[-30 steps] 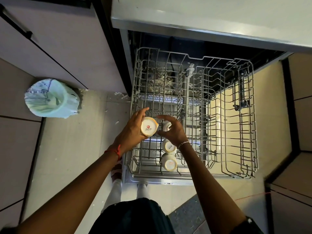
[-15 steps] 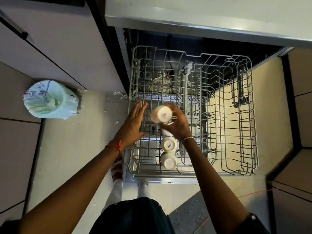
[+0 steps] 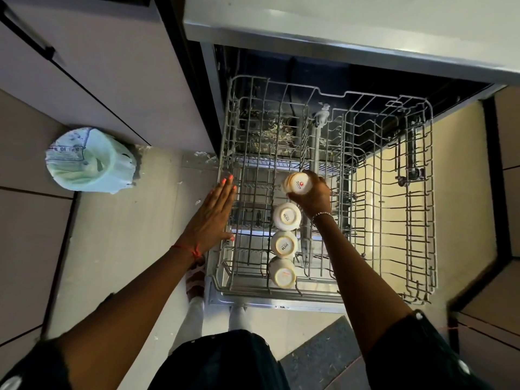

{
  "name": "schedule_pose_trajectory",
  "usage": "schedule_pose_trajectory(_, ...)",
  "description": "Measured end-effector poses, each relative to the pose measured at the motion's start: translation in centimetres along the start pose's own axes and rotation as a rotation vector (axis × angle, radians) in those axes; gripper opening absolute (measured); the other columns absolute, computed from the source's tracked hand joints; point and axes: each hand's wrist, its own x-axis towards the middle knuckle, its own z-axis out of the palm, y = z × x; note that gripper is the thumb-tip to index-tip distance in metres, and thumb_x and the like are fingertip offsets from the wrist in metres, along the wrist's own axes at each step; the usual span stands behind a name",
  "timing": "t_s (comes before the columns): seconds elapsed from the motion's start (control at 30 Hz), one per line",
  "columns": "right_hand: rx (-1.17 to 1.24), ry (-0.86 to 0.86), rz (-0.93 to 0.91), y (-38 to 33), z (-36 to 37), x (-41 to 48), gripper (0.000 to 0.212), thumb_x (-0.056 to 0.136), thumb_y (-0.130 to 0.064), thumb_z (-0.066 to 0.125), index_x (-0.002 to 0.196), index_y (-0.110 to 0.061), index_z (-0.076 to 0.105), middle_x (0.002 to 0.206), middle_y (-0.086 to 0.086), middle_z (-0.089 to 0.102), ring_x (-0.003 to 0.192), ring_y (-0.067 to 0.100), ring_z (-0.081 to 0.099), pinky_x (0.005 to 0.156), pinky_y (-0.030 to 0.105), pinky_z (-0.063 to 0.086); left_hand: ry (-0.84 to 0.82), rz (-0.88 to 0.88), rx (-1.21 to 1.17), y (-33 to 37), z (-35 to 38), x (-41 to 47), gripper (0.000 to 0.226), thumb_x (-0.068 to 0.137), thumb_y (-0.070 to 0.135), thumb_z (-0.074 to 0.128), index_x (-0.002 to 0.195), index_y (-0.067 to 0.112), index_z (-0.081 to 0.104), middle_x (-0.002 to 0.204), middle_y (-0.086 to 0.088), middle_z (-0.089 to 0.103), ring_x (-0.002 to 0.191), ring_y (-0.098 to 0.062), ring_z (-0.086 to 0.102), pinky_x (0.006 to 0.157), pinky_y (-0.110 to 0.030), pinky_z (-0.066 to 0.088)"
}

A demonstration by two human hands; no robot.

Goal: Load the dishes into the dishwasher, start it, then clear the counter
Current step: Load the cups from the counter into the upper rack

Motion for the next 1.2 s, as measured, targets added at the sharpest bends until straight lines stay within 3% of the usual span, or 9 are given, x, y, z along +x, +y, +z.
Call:
schedule_pose_trajectory(0.1,-0.018,0.003,-0.019,-0.3,-0.1,0.2,0.066,0.066,-0.012,0.080,0.124,-0.004,0.050,0.118,0.020,0.055,0.108,0.030,0.051,0.087,0.023,0.037,0.013,0.007,0.009,0.1,0.2,0.0,0.132,0.043,0.056,0.084,0.140,-0.005,0.019,0.147,-0.027,0.023,0.137,-0.037,0.017,0.111,-0.044,0.016)
schedule_pose_trajectory(0.23,0.008,0.069,-0.014,-0.7,0.0,0.0,0.067,0.064,-0.013,0.082,0.123,-0.001,0.051,0.116,0.021,0.055,0.103,0.029,0.055,0.075,0.009,0.030,0.007,-0.005,-0.031,0.1,0.4,0.1,0.132,0.045,0.052,0.085,0.142,-0.002,0.012,0.149,-0.023,0.013,0.140,-0.033,0.004,0.107,-0.046,0.015)
schedule_pose_trajectory(0.33,-0.024,0.016,-0.011,-0.5,0.5,-0.2,0.067,0.064,-0.014,0.082,0.122,0.000,0.050,0.116,0.022,0.055,0.104,0.032,0.054,0.084,0.024,0.039,0.003,-0.008,-0.043,-0.1,0.6,0.1,0.134,0.046,0.054,0.083,0.143,0.002,0.008,0.150,-0.022,0.009,0.141,-0.024,-0.017,0.107,-0.049,0.014)
schedule_pose_trajectory(0.53,-0.054,-0.031,0.033,0.1,1.8,-0.3,0.067,0.065,-0.014,0.082,0.121,0.000,0.048,0.115,0.024,0.056,0.104,0.035,0.055,0.086,0.037,0.045,-0.001,-0.012,-0.080,-0.1,0.7,0.1,0.132,0.048,0.051,0.084,0.144,0.009,0.005,0.151,-0.020,0.005,0.140,-0.021,-0.022,0.107,-0.049,0.012)
schedule_pose_trajectory(0.73,-0.312,-0.161,-0.001,0.1,1.9,1.0,0.069,0.072,-0.025,0.077,0.131,-0.011,0.044,0.124,0.018,0.053,0.119,0.034,0.044,0.094,0.041,0.042,0.024,-0.005,-0.079,0.2,0.5,0.0,0.132,0.043,0.049,0.087,0.142,0.004,0.013,0.148,-0.021,0.011,0.136,-0.037,0.014,0.103,-0.050,0.020)
schedule_pose_trajectory(0.9,-0.480,-0.195,-0.028,0.4,2.5,1.3,0.065,0.077,-0.035,0.070,0.133,-0.015,0.042,0.128,0.012,0.054,0.124,0.031,0.036,0.097,0.036,0.034,0.041,-0.006,-0.064,0.1,0.7,0.0,0.132,0.041,0.051,0.086,0.142,0.004,0.015,0.147,-0.022,0.012,0.135,-0.038,0.015,0.102,-0.051,0.021)
schedule_pose_trajectory(1.2,-0.661,-0.339,-0.038,-0.4,1.1,2.6,0.070,0.079,-0.051,0.062,0.136,-0.018,0.037,0.132,0.015,0.050,0.132,0.032,0.028,0.105,0.041,0.025,-0.020,-0.029,-0.124,0.2,0.4,0.0,0.130,0.046,0.045,0.087,0.143,-0.002,0.013,0.149,-0.020,0.006,0.138,-0.036,0.007,0.105,-0.049,0.013)
